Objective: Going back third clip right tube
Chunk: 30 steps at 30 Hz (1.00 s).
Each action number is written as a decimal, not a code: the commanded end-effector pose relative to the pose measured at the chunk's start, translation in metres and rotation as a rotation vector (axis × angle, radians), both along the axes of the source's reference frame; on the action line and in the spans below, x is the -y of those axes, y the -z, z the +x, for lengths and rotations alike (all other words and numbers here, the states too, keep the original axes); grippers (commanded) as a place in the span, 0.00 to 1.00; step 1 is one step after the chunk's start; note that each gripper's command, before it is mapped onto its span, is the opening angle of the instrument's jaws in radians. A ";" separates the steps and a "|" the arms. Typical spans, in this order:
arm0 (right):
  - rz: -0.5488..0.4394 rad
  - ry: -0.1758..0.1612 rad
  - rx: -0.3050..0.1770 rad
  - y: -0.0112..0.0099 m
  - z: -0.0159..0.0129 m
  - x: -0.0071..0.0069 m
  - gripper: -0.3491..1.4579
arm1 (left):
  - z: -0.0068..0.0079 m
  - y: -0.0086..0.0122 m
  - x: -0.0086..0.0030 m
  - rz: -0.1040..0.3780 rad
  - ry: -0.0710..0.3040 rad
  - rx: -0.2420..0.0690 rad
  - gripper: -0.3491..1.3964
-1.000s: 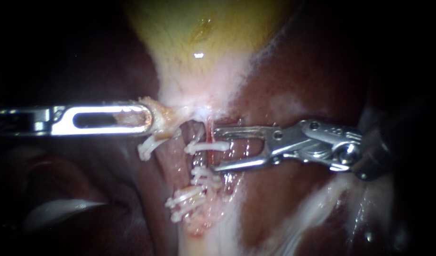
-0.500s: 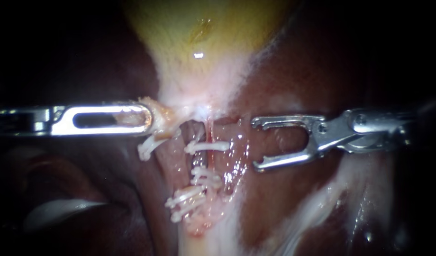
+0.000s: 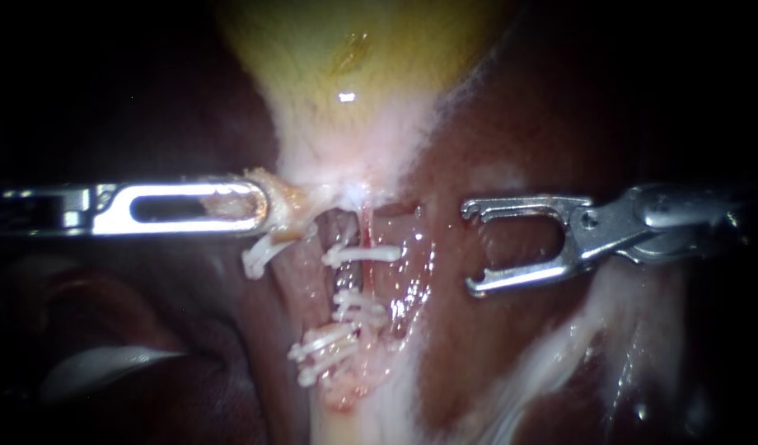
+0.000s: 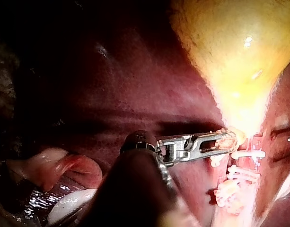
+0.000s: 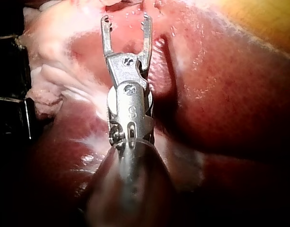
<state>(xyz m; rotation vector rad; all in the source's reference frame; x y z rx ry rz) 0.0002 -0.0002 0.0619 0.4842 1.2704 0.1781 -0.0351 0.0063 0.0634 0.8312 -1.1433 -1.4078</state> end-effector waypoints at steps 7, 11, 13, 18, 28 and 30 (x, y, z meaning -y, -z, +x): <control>0.000 0.000 -0.001 0.0004 0.0001 0.0003 0.47 | -0.0014 -0.0018 -0.0002 -0.003 -0.001 -0.013 0.00; 0.000 0.000 0.000 0.0004 0.0002 0.0003 0.47 | -0.0027 -0.0029 -0.0005 -0.004 0.001 -0.021 0.00; 0.000 0.000 0.000 0.0004 0.0002 0.0003 0.47 | -0.0033 -0.0033 -0.0006 -0.003 0.003 -0.029 0.00; 0.000 -0.001 0.000 0.0004 0.0003 0.0003 0.47 | -0.0049 -0.0042 -0.0010 -0.012 -0.005 -0.041 0.00; 0.000 0.000 0.000 0.0005 0.0003 0.0004 0.47 | -0.0051 -0.0047 -0.0010 -0.011 -0.009 -0.045 0.00; 0.000 0.000 0.000 0.0005 0.0003 0.0004 0.47 | -0.0051 -0.0047 -0.0010 -0.011 -0.012 -0.043 0.00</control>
